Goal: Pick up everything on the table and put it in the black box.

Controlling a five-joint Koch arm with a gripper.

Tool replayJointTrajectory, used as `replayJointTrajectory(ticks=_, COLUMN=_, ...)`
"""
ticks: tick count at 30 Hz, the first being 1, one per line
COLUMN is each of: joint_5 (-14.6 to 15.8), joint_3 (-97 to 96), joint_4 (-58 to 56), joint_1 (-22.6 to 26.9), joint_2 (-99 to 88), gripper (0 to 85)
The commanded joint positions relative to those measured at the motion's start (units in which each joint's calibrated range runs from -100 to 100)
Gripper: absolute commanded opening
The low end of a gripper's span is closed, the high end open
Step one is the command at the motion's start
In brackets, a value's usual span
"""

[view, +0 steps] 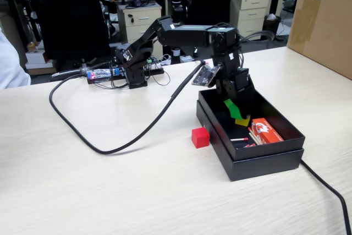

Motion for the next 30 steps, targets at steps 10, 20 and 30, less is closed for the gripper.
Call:
replayJointTrajectory(ticks=10, joint_5=-0.78, joint_3=3.30, joint_4=0.01, joint_1=0.24, joint_2=-0.76, gripper=41.8)
replayJointTrajectory(ticks=20, joint_5=-1.61, joint_3=-3.50, joint_4=0.01, joint_1=-6.01, joint_2=-32.55, gripper=41.8)
replayJointTrajectory(ticks=30, joint_5=-1.61, joint_3=-22.81, joint_4=0.01, joint_1=-9.67, joint_2=-32.32, gripper=48.7)
